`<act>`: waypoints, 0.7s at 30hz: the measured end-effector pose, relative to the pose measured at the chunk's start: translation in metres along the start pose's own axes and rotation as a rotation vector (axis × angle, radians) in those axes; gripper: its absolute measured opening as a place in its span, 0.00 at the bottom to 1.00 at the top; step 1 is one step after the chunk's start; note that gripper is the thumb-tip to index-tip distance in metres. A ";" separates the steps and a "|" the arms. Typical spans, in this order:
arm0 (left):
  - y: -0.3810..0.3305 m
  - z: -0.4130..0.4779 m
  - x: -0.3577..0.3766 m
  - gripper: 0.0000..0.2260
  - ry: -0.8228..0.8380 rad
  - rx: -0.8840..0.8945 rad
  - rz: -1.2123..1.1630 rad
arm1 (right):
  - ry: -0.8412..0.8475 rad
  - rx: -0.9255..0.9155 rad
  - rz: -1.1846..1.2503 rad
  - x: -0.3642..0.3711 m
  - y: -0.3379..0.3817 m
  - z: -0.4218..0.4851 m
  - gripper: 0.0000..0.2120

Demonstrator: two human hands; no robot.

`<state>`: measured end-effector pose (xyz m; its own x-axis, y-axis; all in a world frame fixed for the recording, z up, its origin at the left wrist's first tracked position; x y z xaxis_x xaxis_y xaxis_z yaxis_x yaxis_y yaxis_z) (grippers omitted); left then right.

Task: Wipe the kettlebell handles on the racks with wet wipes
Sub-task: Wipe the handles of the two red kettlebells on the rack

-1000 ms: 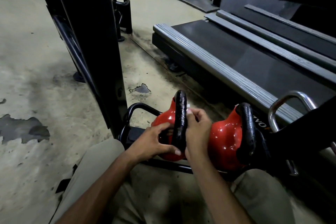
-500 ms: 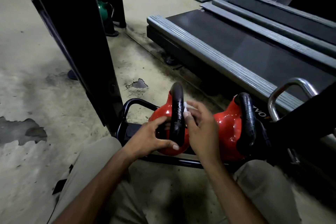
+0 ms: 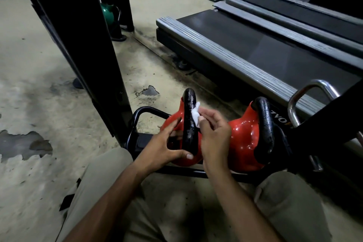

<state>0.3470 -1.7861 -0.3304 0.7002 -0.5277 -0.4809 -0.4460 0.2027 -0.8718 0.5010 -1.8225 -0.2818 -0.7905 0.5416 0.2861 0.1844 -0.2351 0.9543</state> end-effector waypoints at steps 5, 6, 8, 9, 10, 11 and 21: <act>-0.011 -0.031 0.013 0.24 -0.203 0.051 0.133 | 0.674 -0.568 -0.975 0.050 0.032 0.020 0.07; -0.012 -0.034 0.013 0.21 -0.223 0.051 0.128 | 0.797 -0.599 -1.210 0.065 0.032 0.026 0.07; -0.009 -0.034 0.012 0.21 -0.239 0.056 0.131 | 1.032 -0.639 -1.571 0.089 0.030 0.027 0.08; -0.009 -0.033 0.012 0.21 -0.240 0.066 0.135 | 1.139 -0.628 -1.689 0.096 0.030 0.023 0.09; -0.009 -0.033 0.011 0.21 -0.238 0.074 0.133 | 1.221 -0.611 -1.774 0.099 0.028 0.020 0.10; -0.009 -0.033 0.011 0.21 -0.236 0.080 0.131 | 1.267 -0.626 -1.812 0.100 0.027 0.016 0.10; -0.008 -0.029 0.010 0.22 -0.232 0.128 0.210 | 0.284 -0.259 -0.506 -0.008 0.021 -0.004 0.03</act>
<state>0.3415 -1.8169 -0.3250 0.7155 -0.2646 -0.6465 -0.5301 0.3970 -0.7492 0.5087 -1.8354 -0.2641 -0.8735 0.4096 -0.2630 -0.3719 -0.2130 0.9035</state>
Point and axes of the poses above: each hand's wrist, its own z-axis towards the middle knuckle, its own x-axis out of the palm, y = z × x, the point moved 5 cm from there along z, towards the middle knuckle, and after that the axes turned 13 degrees about z, right-handed, at the moved point
